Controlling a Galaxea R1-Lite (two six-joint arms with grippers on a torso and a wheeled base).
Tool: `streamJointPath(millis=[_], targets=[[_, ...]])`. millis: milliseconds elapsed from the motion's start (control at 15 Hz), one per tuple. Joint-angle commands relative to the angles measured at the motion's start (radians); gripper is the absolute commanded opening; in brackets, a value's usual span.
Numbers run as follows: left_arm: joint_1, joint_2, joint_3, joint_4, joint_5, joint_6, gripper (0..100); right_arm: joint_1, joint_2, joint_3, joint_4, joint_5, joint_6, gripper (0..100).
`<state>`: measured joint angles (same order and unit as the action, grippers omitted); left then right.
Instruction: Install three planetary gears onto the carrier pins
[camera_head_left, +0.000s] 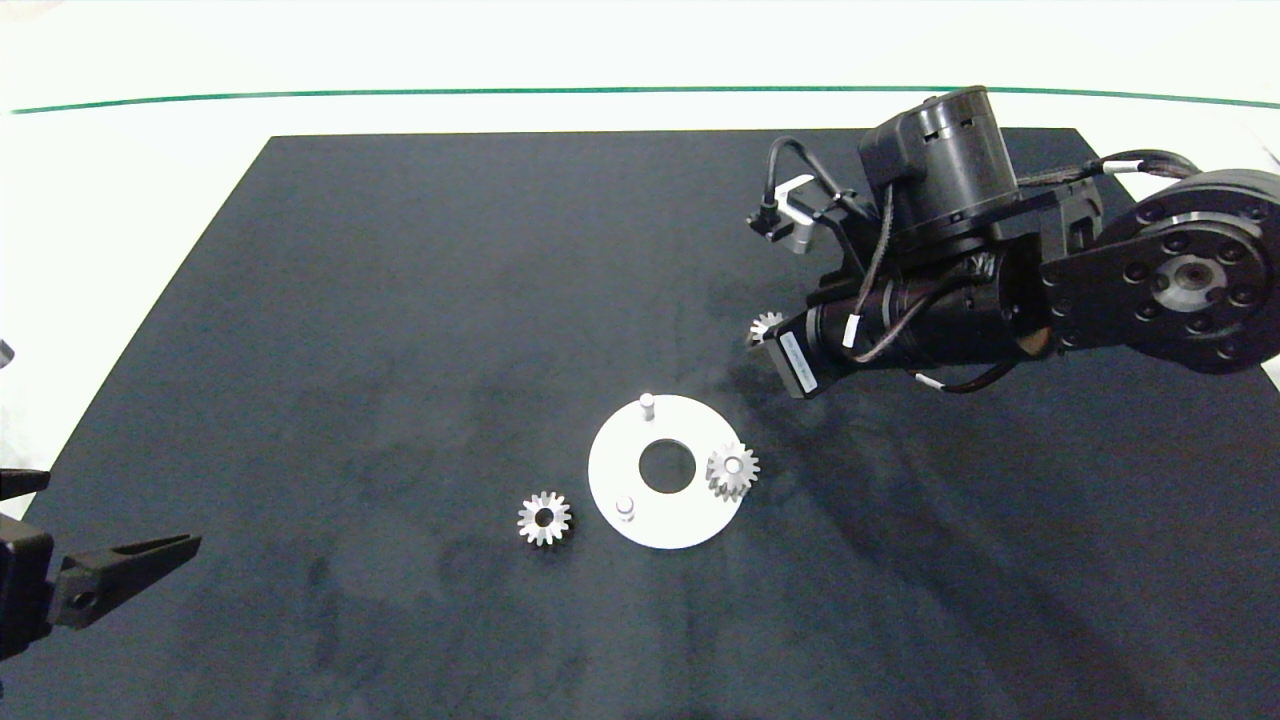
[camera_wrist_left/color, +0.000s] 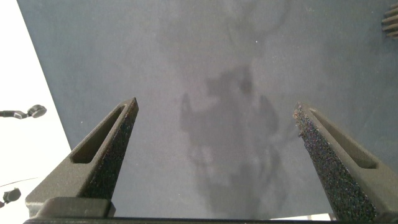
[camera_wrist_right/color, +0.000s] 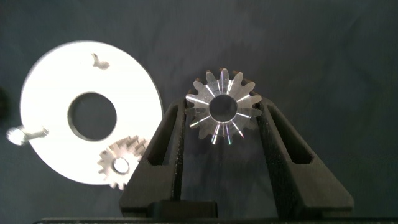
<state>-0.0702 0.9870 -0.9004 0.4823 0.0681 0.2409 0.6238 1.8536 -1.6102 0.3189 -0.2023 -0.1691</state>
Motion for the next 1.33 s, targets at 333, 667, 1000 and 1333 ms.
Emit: streamJointPath(millis=[333, 667, 1000, 1333], targets=[[0.001, -0.01, -0.005, 0.001, 0.001, 0.0, 100, 0.051, 0.038, -0.051, 0.012, -0.003, 0.0, 13], [0.0, -0.018, -0.003, 0.001, 0.001, 0.002, 100, 0.071, 0.041, -0.082, 0.057, -0.014, -0.001, 13], [0.0, -0.028, -0.005, 0.001, 0.001, 0.002, 100, 0.103, 0.042, -0.129, 0.106, -0.026, -0.001, 13], [0.0, -0.033, -0.005, 0.002, 0.001, 0.002, 100, 0.152, 0.076, -0.16, 0.149, -0.045, -0.001, 13]])
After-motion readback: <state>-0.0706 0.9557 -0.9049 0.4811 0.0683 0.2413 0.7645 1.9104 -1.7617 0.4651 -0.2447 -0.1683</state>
